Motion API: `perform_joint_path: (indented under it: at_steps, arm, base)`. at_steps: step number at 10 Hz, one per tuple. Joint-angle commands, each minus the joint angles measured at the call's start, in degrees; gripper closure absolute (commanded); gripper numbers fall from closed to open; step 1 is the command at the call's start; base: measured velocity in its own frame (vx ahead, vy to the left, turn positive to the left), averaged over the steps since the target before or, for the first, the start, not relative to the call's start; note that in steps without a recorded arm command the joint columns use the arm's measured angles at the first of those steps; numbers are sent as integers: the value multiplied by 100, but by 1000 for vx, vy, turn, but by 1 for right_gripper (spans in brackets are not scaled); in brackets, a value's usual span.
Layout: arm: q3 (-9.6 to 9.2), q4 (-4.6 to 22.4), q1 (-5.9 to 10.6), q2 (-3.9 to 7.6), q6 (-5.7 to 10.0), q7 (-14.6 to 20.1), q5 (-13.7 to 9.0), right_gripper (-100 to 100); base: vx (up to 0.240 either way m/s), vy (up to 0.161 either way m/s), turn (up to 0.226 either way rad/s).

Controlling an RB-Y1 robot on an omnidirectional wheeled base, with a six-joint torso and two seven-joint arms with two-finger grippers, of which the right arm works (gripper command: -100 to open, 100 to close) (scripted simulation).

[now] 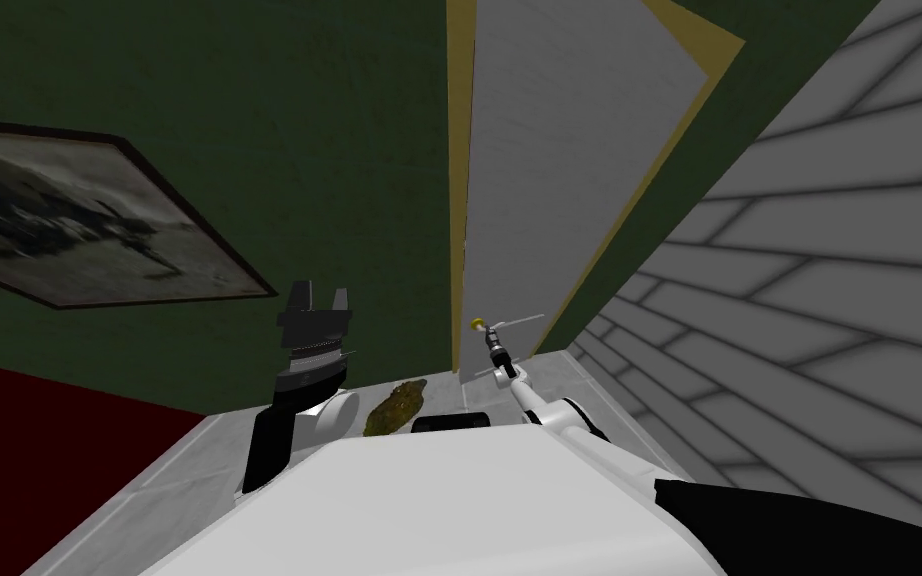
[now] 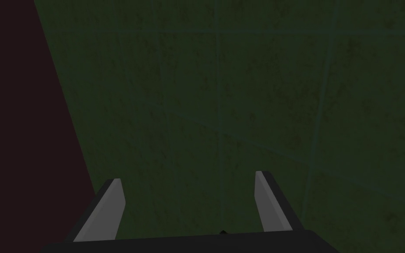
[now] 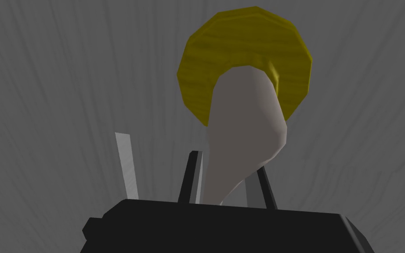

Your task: Pull the door open

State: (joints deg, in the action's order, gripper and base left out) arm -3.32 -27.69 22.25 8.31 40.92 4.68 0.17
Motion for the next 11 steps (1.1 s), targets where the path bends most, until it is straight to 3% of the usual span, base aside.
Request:
perform_joint_path:
  at_steps: [1,6,11]
  arm:
    - [-14,15,0,-16,20,-14,-10,100]
    - [-13,-31,-40,23,12,-38,-86,100]
    - [-12,-63,-68,50,7,-55,-139,100]
  base:
    - [-212,-54,62]
    - [-182,-43,79]
    - [-66,-7,42]
